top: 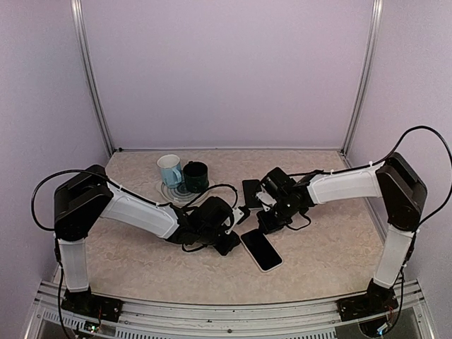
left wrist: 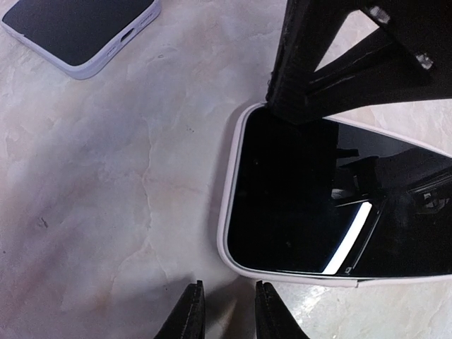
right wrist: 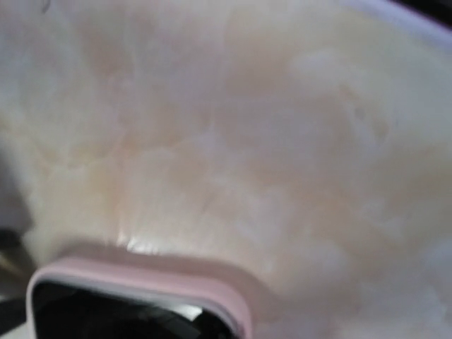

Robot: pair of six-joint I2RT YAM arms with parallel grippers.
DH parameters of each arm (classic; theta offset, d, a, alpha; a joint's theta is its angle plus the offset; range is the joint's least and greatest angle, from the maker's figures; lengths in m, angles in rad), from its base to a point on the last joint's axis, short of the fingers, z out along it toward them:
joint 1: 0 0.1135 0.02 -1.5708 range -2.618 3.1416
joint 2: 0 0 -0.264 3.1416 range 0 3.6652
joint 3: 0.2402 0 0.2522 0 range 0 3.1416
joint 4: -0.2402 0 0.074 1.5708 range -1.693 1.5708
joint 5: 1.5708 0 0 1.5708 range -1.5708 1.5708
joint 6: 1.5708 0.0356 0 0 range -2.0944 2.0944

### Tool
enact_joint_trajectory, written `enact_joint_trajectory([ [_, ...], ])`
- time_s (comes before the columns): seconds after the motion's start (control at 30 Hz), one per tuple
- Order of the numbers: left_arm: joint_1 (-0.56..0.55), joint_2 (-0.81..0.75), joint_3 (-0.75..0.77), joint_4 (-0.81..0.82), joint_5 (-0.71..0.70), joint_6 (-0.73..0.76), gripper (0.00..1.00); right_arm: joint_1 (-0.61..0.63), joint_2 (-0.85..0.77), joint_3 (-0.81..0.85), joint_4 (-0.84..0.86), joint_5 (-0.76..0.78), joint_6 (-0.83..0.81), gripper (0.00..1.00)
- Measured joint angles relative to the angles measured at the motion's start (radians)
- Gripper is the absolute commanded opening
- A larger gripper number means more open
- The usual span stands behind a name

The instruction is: Put the phone into the phone case

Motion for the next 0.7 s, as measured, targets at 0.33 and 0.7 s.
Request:
enact_joint_trajectory([
  [0.33,0.000,0.002,0.016,-0.025,0.000,0.000,0.26,0.023,0.026,-0.054,0.240,0.042,0.002,0.00],
  [0.7,-0.002,-0.022,0.011,-0.044,-0.001,-0.006,0.27,0.070,-0.091,0.036,-0.122,0.065,0.002,0.07],
])
